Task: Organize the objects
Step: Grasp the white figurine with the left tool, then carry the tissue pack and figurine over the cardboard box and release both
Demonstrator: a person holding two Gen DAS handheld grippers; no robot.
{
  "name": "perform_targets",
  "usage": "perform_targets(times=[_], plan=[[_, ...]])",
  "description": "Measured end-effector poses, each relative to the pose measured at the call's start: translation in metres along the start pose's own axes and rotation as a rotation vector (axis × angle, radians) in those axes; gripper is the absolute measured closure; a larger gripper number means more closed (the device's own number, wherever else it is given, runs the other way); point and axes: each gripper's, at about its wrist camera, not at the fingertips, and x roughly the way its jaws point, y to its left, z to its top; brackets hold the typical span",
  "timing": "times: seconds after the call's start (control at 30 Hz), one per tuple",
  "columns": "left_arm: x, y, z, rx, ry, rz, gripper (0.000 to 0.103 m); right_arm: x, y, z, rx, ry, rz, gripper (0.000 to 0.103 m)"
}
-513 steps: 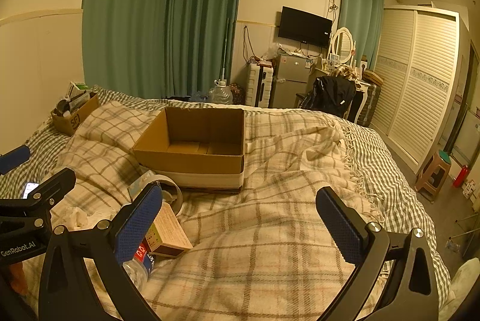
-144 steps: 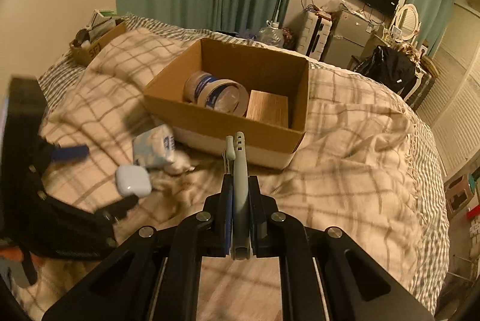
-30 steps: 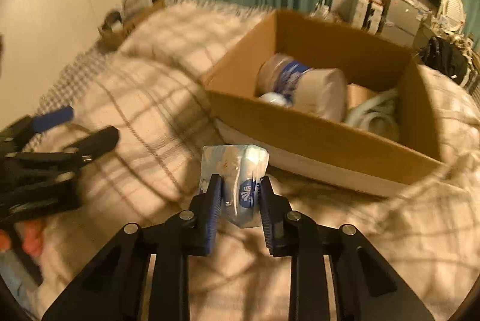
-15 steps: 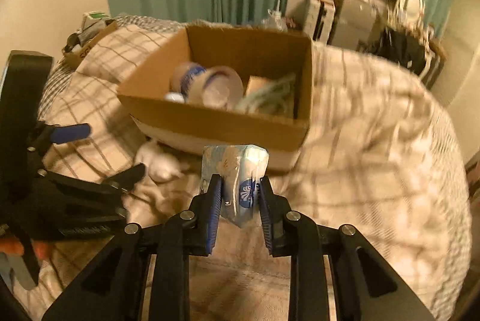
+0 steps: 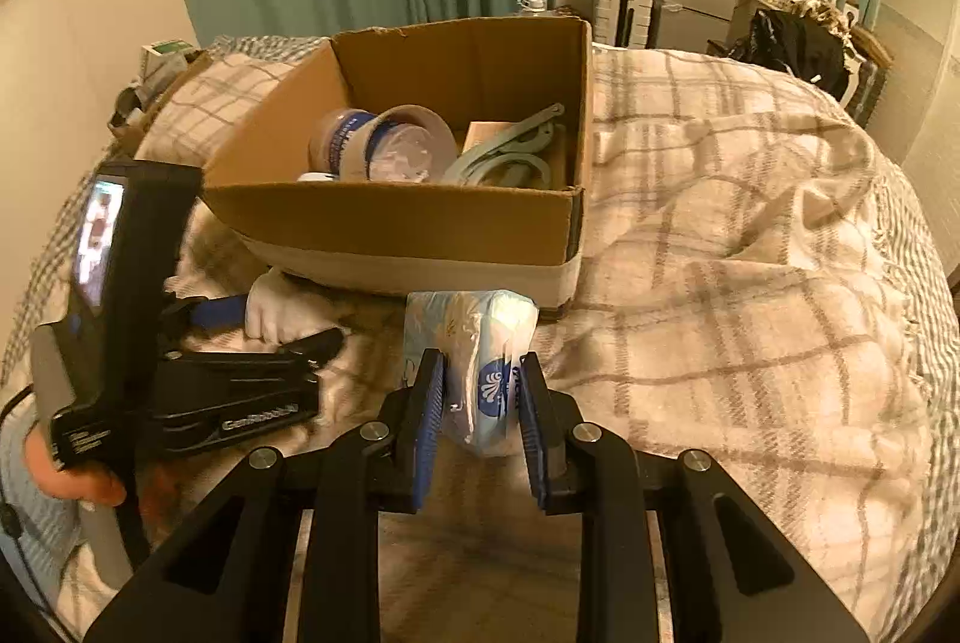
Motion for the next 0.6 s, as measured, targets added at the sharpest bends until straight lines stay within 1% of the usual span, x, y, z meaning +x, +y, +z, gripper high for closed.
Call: perform_targets(times=[0.07,0.17,0.23,0.33,0.43,0.53,0.6], plan=[[-0.015,-0.001,-0.005,0.009,-0.026,-0.010,0.032,-0.001,0.000,-0.002,-0.003,-0.001,-0.017,0.080],[-0.043,-0.001,-0.014,0.006,-0.061,-0.005,0.032,-0.005,0.004,-0.003,-0.017,0.004,-0.028,0.080],[-0.061,0.003,-0.021,-0.008,-0.073,-0.025,0.032,-0.014,0.008,-0.005,-0.026,-0.009,-0.039,0.080],[-0.093,0.010,-0.029,-0.039,-0.095,-0.053,0.032,-0.036,0.015,-0.008,-0.028,-0.046,-0.030,0.080],[-0.126,0.006,-0.034,-0.018,-0.153,-0.043,0.032,-0.057,0.023,-0.010,-0.038,-0.079,-0.032,0.080],[-0.152,0.004,-0.028,-0.009,-0.218,-0.042,0.032,-0.078,0.029,-0.009,-0.054,-0.116,-0.038,0.080],[-0.173,0.001,-0.023,-0.011,-0.265,-0.056,0.032,-0.096,0.033,-0.006,-0.067,-0.149,-0.048,0.080]])
